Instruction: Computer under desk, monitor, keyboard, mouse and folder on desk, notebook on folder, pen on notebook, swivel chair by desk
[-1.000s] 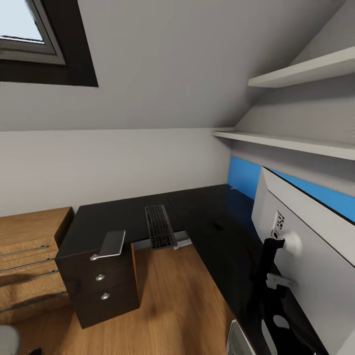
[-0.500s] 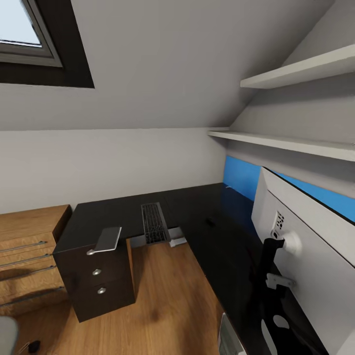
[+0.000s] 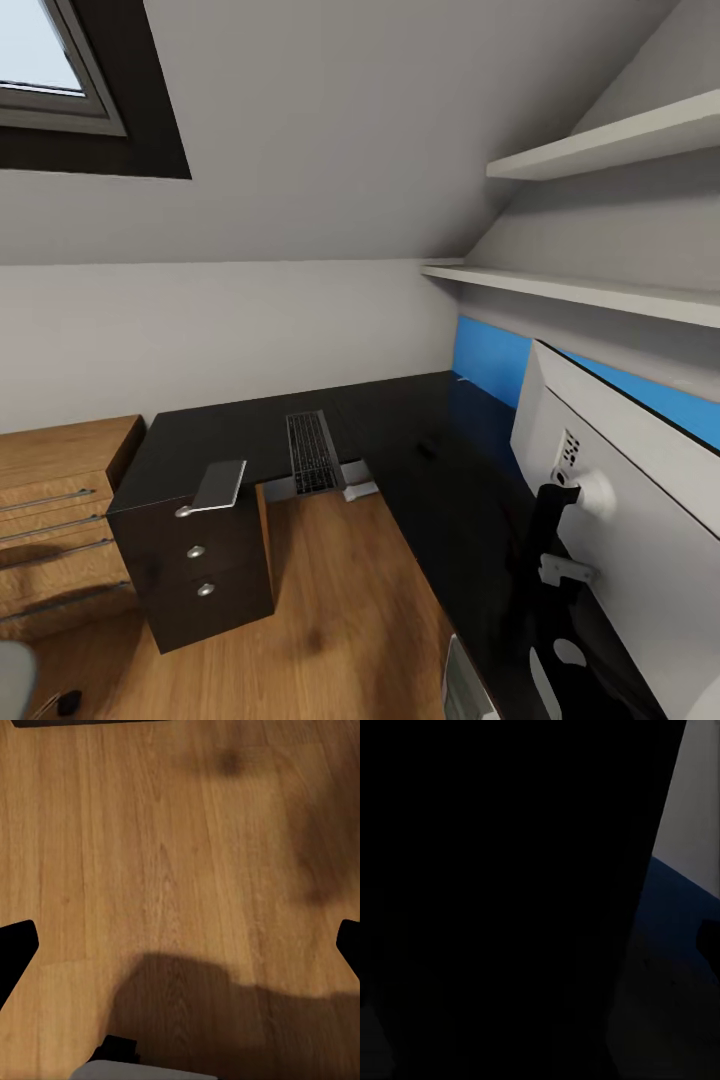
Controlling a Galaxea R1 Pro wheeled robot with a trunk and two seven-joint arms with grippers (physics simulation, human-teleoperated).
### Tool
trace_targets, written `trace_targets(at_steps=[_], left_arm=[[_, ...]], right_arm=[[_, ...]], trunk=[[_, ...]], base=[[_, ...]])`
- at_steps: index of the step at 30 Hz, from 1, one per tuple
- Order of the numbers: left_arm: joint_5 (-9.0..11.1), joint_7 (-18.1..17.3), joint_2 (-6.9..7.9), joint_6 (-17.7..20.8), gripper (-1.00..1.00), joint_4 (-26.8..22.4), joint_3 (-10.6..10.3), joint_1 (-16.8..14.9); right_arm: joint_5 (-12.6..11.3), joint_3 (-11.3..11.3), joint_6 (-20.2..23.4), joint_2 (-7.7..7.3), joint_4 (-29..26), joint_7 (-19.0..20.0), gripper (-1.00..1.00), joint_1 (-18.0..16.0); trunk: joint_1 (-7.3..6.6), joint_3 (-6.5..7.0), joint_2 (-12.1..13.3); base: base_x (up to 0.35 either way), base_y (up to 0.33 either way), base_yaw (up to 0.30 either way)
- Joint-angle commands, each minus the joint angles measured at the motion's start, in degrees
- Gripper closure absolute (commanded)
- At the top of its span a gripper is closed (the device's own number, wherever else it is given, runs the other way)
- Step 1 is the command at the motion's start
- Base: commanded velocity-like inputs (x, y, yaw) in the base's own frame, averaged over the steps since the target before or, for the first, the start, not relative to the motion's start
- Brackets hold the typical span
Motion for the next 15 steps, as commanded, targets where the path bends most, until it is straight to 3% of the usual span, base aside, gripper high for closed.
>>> trace_targets(at_steps=[1,9,15], left_arm=[[0.1,0.0,-0.06,-0.1,-1.0,-0.1,0.1,0.0],[0.1,0.0,-0.04,-0.1,-1.0,-0.1,0.2,0.0],[0.1,0.0,-0.04,0.0,-1.0,-0.1,0.1,0.0]], right_arm=[[0.5,-0.3,-0.2,0.05,0.0,-0.2,-1.0,-0.1],[0.6,-0.2,-0.2,0.05,0.0,-0.2,-1.0,-0.1],[0.6,-0.2,-0.2,0.05,0.0,-0.2,-1.0,-0.1]], trunk=[[0.0,-0.05,0.0],[0.0,-0.05,0.0],[0.0,-0.05,0.0]], base=[[0.0,0.0,0.0],[-0.009,0.0,0.0],[-0.158,0.0,0.0]])
